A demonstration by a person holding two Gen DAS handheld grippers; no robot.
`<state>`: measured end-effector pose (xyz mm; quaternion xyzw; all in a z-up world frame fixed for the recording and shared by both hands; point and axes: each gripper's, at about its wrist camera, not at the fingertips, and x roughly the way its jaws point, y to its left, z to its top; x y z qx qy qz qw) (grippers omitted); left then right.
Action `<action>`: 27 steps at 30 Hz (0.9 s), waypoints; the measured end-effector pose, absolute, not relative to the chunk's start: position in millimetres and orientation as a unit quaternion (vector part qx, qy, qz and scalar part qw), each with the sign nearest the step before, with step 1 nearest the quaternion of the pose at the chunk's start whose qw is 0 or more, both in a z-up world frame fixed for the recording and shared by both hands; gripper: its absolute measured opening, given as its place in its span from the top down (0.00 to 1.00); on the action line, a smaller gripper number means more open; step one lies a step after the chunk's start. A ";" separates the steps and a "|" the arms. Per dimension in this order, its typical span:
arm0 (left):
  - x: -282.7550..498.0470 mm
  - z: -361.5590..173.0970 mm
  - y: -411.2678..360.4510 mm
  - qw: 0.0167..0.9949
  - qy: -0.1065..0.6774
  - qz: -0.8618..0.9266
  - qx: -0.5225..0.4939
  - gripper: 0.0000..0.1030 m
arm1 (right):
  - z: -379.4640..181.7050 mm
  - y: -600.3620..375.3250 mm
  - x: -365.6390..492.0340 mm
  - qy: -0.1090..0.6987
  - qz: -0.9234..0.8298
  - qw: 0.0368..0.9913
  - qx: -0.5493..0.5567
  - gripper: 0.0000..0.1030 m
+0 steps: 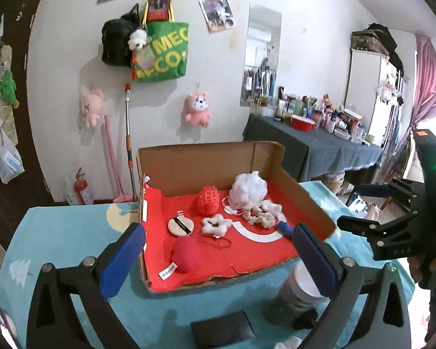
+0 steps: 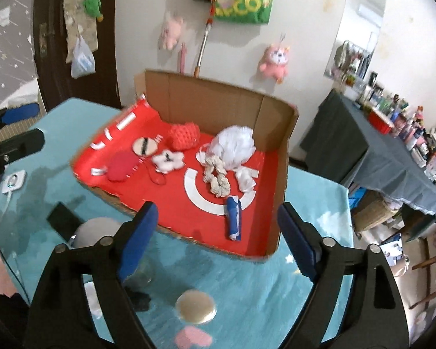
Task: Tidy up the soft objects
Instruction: 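Withdraw both tools from the box toward the items left on the table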
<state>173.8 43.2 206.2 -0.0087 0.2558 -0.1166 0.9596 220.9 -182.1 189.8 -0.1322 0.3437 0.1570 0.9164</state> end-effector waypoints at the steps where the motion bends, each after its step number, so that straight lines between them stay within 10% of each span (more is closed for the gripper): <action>1: 165.2 208.6 41.8 0.961 0.249 -0.115 -0.009 0.00 | 194.0 -183.0 210.0 0.333 0.158 0.921 -0.126 0.13; 27: 29.8 151.4 12.4 0.983 0.156 -0.084 -0.040 0.00 | 162.7 -218.5 37.0 0.175 0.100 0.979 -0.016 0.05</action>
